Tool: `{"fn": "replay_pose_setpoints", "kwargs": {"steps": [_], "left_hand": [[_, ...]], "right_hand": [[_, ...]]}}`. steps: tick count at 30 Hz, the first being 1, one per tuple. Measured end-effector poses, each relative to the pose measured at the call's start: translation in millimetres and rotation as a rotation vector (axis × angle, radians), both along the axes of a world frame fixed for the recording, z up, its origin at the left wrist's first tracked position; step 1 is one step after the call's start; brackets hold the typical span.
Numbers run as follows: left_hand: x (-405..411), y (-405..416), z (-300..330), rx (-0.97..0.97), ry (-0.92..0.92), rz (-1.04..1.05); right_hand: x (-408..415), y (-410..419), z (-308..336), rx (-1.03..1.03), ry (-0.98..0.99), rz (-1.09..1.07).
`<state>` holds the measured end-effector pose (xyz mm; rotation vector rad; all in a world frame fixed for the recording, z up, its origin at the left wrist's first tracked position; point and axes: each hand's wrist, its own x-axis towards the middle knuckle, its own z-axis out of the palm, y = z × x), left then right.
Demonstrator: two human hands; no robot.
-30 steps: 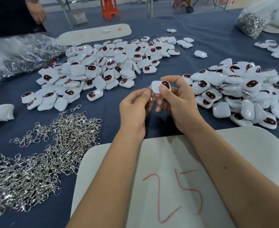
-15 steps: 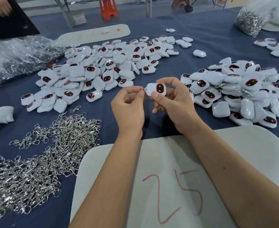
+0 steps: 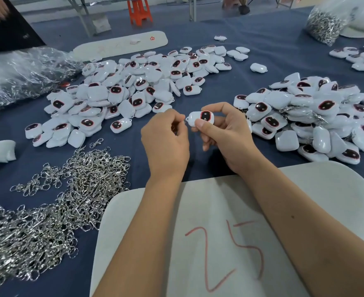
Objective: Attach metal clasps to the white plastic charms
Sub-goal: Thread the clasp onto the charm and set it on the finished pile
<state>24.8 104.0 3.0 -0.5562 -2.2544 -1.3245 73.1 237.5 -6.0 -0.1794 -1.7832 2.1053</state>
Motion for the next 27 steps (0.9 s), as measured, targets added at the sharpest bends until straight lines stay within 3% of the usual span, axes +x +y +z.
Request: {"fn": "replay_pose_setpoints", "kwargs": {"steps": [3,6,8,12,14,16,20,23,27], "left_hand": [[-4,-1,1,-0.243,0.082,-0.014],[-2,1,2,-0.244,0.076,-0.012],[2,2,2,0.023,-0.089,-0.033],[1,8,1,0.790,-0.731,-0.229],[0,9,3,0.918,-0.921,-0.354],[0,8,5,0.953,-0.994,-0.453],[0,5,6,0.902,-0.966,-0.515],[2,5,4,0.806,-0.843,-0.434],[-2,4,-1,0.436,-0.509,-0.203]], "right_hand": [[0,-1,-1,0.025,-0.012,-0.013],[0,-1,-2,0.032,-0.007,-0.030],[0,0,-1,0.027,0.003,-0.023],[0,4,1,-0.051,0.034,0.047],[0,5,2,-0.106,0.038,0.073],[0,6,2,-0.148,0.032,0.076],[0,6,2,-0.166,0.016,0.081],[0,5,2,-0.177,0.009,0.068],[-1,6,1,-0.181,-0.003,0.028]]}}
